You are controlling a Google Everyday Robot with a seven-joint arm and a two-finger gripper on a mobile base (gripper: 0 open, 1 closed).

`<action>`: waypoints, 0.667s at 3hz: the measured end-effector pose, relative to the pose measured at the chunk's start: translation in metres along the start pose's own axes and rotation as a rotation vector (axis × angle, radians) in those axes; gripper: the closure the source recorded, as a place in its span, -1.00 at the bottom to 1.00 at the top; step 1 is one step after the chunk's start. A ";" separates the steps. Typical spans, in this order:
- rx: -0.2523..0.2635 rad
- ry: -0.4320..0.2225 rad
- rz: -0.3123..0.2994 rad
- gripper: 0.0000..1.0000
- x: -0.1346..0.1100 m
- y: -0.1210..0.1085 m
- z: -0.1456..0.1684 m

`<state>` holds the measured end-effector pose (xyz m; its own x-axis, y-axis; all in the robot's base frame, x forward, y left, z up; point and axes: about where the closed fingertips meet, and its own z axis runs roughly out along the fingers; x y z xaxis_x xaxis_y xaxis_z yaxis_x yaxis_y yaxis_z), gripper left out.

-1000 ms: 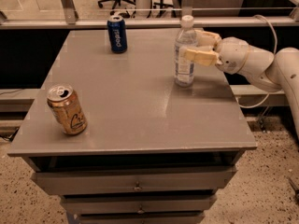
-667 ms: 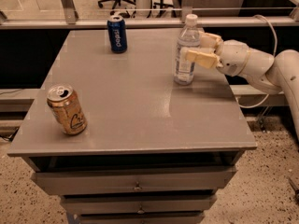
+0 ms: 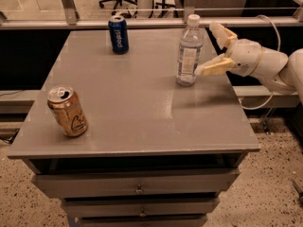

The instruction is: Place blue plastic bottle upright

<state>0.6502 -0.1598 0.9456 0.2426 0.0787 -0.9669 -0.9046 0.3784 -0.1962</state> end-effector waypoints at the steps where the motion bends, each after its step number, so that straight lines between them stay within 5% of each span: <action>1: 0.034 0.071 -0.067 -1.00 -0.025 -0.011 -0.032; 2: 0.141 0.144 -0.171 -1.00 -0.069 -0.019 -0.078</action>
Offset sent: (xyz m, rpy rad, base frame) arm -0.0548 -0.1934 0.1074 -0.2187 -0.1521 -0.5029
